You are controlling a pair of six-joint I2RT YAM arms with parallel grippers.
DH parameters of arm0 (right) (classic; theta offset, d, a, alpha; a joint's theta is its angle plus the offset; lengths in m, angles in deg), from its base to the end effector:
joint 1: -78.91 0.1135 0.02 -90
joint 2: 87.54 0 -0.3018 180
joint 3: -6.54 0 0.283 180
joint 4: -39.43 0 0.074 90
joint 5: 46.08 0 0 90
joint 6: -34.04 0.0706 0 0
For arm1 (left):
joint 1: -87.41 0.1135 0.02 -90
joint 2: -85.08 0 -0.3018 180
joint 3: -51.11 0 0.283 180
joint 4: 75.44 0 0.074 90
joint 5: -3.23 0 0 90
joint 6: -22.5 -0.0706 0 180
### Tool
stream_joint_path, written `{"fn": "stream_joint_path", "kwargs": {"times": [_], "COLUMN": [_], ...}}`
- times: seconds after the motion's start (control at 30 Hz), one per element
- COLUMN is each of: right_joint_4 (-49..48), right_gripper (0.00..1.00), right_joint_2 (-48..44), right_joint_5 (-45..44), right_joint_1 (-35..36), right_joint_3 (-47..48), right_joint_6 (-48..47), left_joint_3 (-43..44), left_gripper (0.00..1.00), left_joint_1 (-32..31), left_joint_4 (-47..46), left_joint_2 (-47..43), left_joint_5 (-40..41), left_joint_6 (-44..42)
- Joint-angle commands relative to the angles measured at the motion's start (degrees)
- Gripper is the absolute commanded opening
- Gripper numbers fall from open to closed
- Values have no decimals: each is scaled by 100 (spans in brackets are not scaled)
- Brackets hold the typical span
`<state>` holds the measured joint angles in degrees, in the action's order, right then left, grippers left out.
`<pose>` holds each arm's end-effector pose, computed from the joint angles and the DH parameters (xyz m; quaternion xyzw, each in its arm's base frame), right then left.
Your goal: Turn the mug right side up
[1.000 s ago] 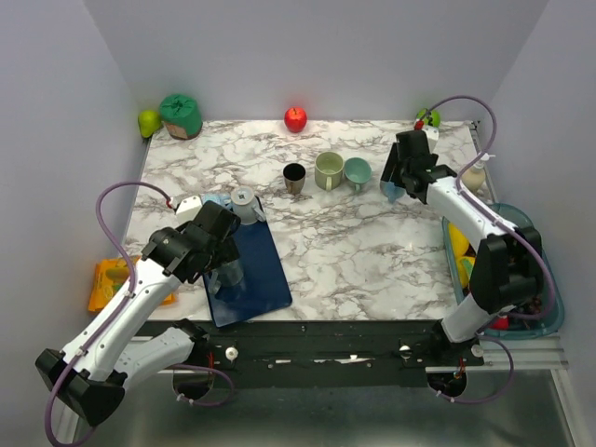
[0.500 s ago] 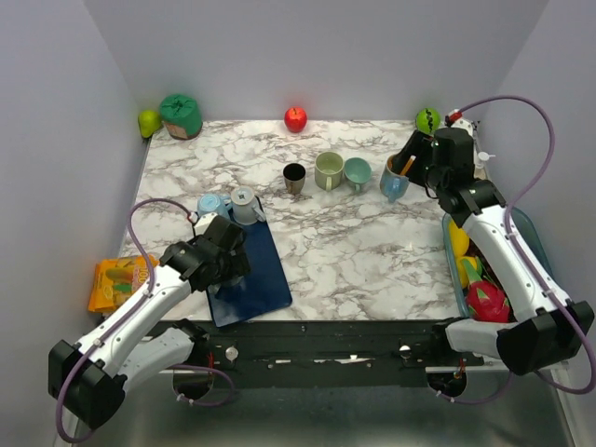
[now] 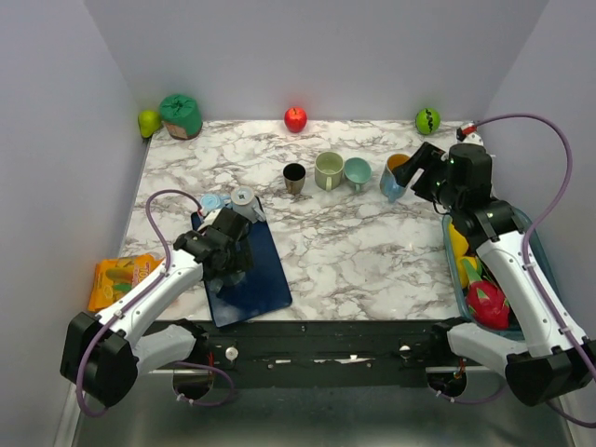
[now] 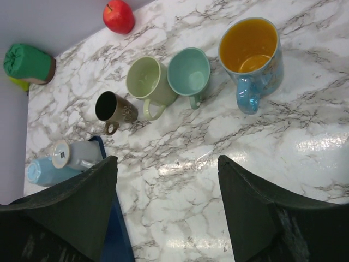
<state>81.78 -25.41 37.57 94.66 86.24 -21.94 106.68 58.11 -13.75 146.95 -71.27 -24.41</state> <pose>0.2712 0.0684 0.4053 0.1630 0.8257 0.1841 0.5078 0.1943 -0.0874 0.2169 -0.1423 0.9625 -0.0049 0.2308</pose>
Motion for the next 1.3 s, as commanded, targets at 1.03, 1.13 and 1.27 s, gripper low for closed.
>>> {"fn": "stream_joint_path", "kwargs": {"times": [1.03, 1.13, 1.27], "right_joint_4": [399, 417, 408], "right_gripper": [76, 76, 76], "right_joint_2": [-394, -386, -394], "right_joint_5": [1215, 1224, 1259], "right_joint_1": [-2, -1, 7], "right_joint_3": [-857, -866, -866], "right_joint_6": [193, 158, 140], "left_joint_3": [-642, -694, -712], "left_gripper": [43, 33, 12], "left_joint_1": [-111, -137, -146], "left_joint_4": [-920, -955, -990], "left_joint_2": [-281, -272, -254], "left_joint_5": [-242, -127, -74], "left_joint_6": [516, 551, 543]}}
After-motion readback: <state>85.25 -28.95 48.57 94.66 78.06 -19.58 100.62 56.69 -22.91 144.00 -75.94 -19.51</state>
